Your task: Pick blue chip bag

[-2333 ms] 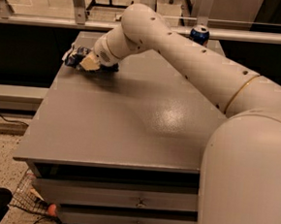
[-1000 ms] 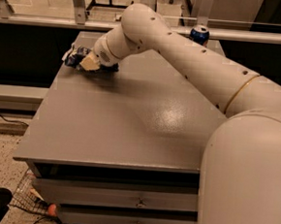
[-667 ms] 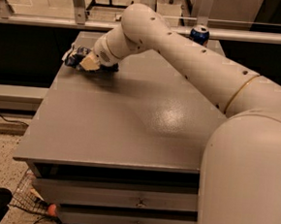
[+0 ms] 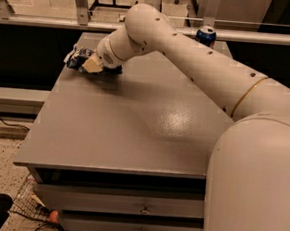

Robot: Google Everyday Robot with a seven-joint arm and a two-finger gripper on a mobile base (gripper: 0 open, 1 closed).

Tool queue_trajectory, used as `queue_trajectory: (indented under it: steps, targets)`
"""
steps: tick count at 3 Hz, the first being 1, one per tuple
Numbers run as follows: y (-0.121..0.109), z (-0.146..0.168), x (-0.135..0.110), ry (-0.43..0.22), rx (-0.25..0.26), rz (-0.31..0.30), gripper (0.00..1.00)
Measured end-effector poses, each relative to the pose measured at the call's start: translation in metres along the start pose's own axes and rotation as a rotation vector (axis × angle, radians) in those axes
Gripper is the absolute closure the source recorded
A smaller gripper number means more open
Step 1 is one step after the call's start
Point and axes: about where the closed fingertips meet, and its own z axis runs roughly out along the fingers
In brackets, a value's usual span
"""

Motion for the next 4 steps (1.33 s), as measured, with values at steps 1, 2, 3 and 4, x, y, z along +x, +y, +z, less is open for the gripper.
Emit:
queue_trajectory:
  steps: [1, 2, 3, 4]
  targets:
    - [0.0000, 0.0000, -0.0001, 0.000, 0.000, 0.000, 1.00]
    - [0.0000, -0.0001, -0.0002, 0.000, 0.000, 0.000, 1.00]
    - [0.0001, -0.0001, -0.0002, 0.000, 0.000, -0.001, 1.00]
    - [0.0001, -0.0001, -0.0002, 0.000, 0.000, -0.001, 1.00]
